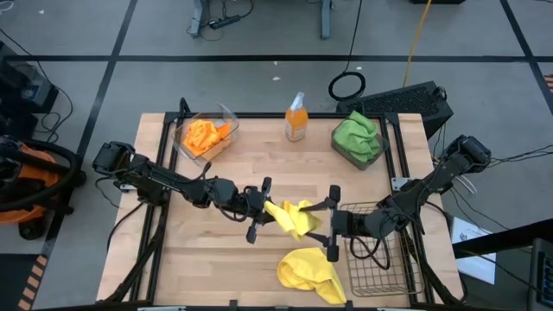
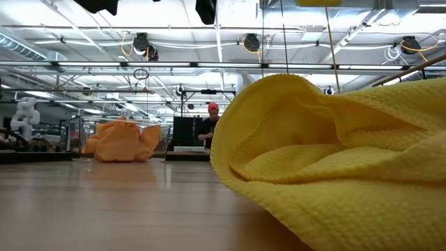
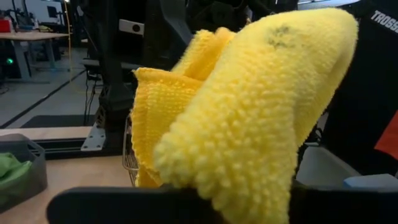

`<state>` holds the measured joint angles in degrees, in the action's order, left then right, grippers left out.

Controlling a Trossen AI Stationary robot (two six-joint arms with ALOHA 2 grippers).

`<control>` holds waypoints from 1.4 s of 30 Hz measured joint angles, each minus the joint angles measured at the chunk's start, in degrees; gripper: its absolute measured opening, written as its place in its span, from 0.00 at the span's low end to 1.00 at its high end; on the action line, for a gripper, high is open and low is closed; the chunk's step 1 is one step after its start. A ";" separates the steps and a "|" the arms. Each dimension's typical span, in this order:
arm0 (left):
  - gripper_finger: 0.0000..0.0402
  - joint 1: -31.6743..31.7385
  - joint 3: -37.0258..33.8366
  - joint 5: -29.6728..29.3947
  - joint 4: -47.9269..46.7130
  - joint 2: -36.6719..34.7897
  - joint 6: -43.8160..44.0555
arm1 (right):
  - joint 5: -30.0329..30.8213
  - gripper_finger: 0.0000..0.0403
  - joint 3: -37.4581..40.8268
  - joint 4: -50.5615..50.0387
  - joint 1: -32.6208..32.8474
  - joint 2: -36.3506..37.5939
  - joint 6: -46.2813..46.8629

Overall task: Sort microfiber towel by color & place in baskets
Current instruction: Put the top yellow microfiber cloth into the wire basket

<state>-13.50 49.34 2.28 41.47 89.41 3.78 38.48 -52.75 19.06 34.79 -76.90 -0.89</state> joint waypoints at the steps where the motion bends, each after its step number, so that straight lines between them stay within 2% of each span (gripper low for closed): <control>1: 0.06 0.00 0.00 0.02 0.02 0.00 -0.03 | -1.25 0.67 0.00 -0.01 0.00 0.00 0.01; 5: 0.06 0.01 0.00 -0.10 0.11 0.00 -0.12 | -4.39 0.67 0.00 -0.06 -0.28 -0.01 0.47; 11: 0.06 0.12 0.00 -3.47 0.04 0.00 -0.48 | -7.92 0.70 -0.04 0.43 -1.18 -1.06 2.21; 17: 0.06 0.13 -0.02 -4.09 1.14 0.00 -1.10 | -7.24 0.71 -0.07 0.59 -3.14 -1.42 3.68; 23: 0.06 0.09 -0.02 -4.80 1.48 0.00 -1.06 | -6.91 0.68 -0.09 0.64 -4.66 -1.42 3.20; 27: 0.06 0.00 -0.03 -4.87 1.55 0.00 -1.06 | -6.90 0.59 -0.09 1.24 -5.36 -1.75 2.95; 32: 0.06 -0.14 -0.04 -4.50 1.70 -0.01 -1.10 | -7.21 0.43 -0.09 1.36 -6.21 -1.77 2.02; 39: 0.07 -1.03 -0.04 -4.09 1.53 -0.02 -2.62 | -7.29 0.06 -0.09 1.74 -6.51 -1.77 -0.90; 42: 0.15 -1.50 -0.04 -3.92 1.42 -0.02 -2.65 | -6.88 0.04 -0.08 1.02 -5.91 -1.22 -1.47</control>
<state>-15.00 49.30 -1.64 42.90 89.38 1.13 31.60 -52.83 20.08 28.88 -78.12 -2.37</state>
